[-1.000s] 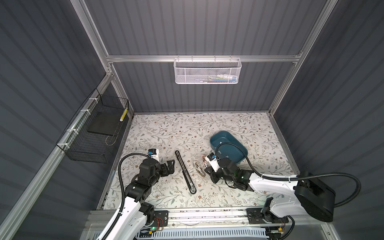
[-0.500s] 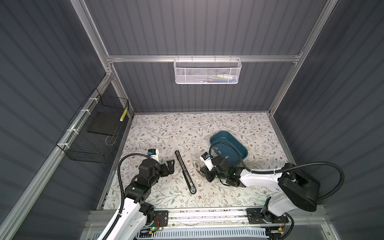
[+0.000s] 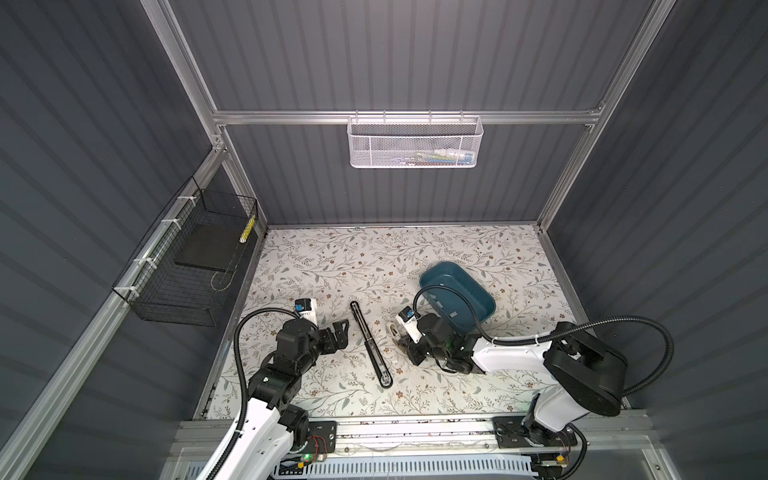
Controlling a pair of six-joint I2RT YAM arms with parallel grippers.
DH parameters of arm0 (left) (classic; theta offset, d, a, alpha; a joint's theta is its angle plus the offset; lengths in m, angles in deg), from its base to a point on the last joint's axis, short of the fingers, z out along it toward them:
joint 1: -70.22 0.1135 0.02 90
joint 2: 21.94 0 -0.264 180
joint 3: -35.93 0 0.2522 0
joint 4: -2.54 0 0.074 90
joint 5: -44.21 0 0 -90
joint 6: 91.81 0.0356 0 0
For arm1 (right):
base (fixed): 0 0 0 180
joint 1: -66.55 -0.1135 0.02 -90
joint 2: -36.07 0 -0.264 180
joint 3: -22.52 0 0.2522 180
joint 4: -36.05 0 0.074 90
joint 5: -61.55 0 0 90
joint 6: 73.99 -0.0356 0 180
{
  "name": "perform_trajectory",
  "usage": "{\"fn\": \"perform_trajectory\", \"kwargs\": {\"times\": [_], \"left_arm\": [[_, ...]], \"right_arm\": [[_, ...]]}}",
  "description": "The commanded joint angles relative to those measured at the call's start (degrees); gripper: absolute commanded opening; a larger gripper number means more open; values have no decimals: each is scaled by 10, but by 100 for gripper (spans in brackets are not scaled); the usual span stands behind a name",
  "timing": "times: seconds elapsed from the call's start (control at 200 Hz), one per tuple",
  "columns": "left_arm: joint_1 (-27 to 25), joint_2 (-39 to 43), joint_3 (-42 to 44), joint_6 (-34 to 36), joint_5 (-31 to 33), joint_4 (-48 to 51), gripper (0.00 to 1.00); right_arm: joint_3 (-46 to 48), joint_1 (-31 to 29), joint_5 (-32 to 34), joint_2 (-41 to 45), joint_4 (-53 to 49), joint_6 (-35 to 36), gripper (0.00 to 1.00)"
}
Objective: Load the staples into the stapler
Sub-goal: 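Lower the staple strip into the cream stapler's open channel with the right gripper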
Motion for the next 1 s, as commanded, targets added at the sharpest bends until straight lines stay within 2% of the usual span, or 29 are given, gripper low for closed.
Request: {"fn": "perform_trajectory", "kwargs": {"times": [0.0, 0.67, 0.996], "left_arm": [[2, 9, 7, -2, -9, 2, 99], [3, 22, 10, -4, -8, 8, 99], [2, 23, 11, -4, -8, 9, 99]], "right_arm": [[-12, -4, 16, -7, -14, 5, 10], [-24, -14, 38, -28, -27, 8, 9], [-22, -22, 49, 3, -38, 18, 9]]}}
